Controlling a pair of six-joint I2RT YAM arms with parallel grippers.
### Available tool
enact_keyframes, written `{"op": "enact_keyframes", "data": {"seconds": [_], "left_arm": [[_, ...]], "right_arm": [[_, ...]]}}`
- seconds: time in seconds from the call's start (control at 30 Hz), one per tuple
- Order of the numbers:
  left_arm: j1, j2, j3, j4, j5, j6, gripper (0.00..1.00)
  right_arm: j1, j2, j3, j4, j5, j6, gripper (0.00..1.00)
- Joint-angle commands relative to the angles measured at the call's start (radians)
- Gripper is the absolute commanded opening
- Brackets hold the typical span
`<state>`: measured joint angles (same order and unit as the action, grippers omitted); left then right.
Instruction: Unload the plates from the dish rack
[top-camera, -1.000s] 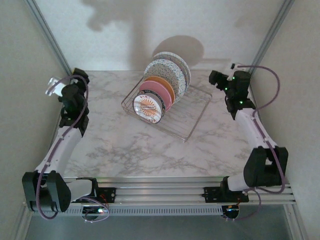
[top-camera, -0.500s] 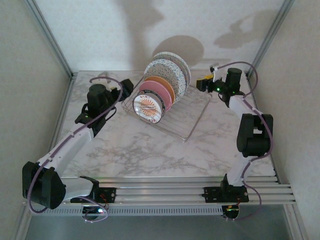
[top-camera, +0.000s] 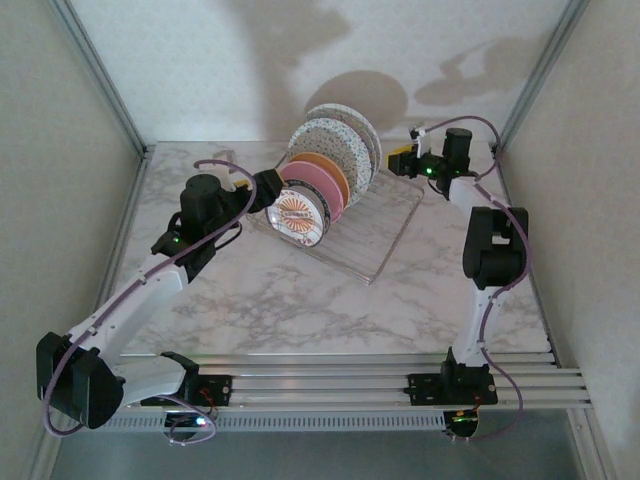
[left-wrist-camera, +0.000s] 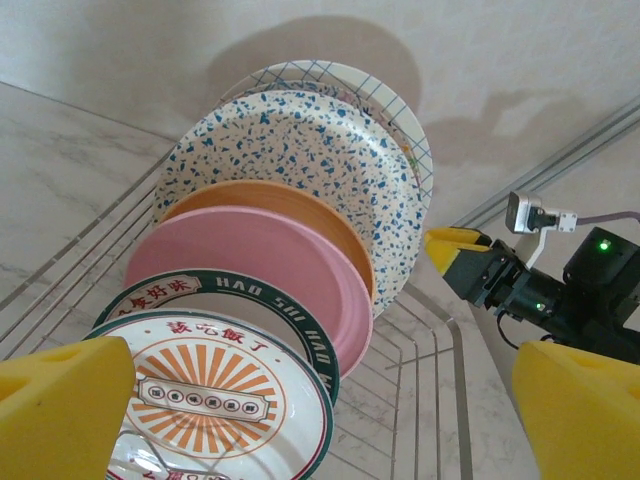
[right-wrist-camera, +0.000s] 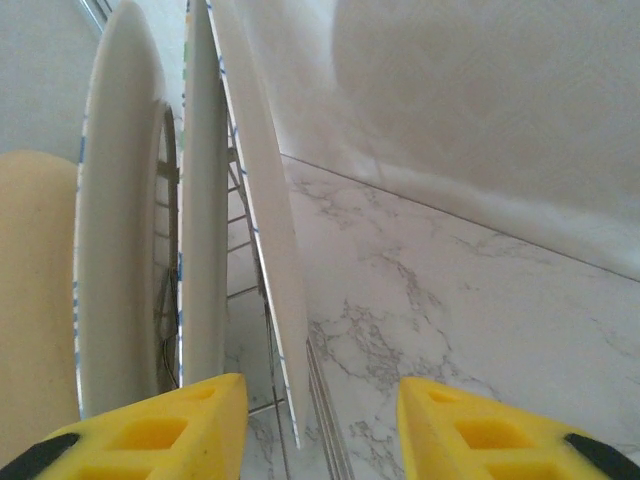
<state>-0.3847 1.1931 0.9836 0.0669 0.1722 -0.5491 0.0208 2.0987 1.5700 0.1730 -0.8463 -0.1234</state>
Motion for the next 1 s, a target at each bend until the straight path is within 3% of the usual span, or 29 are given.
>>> {"op": "enact_keyframes", "data": {"seconds": [0.0,0.5,0.97], "left_arm": [[-0.011,-0.015,0.035,-0.017,-0.005,0.0,0.96],[-0.011,-0.042,0.031,-0.039,-0.01,-0.014,0.96],[-0.013,-0.064,0.027,-0.058,0.004,-0.023,0.96]], "right_arm": [[0.02,0.025,0.05,0.0,-0.044,-0.004,0.44],[0.042,0.089,0.111,-0.015,-0.023,0.013,0.3],[0.049,0.147,0.168,0.003,-0.064,0.027,0.28]]}}
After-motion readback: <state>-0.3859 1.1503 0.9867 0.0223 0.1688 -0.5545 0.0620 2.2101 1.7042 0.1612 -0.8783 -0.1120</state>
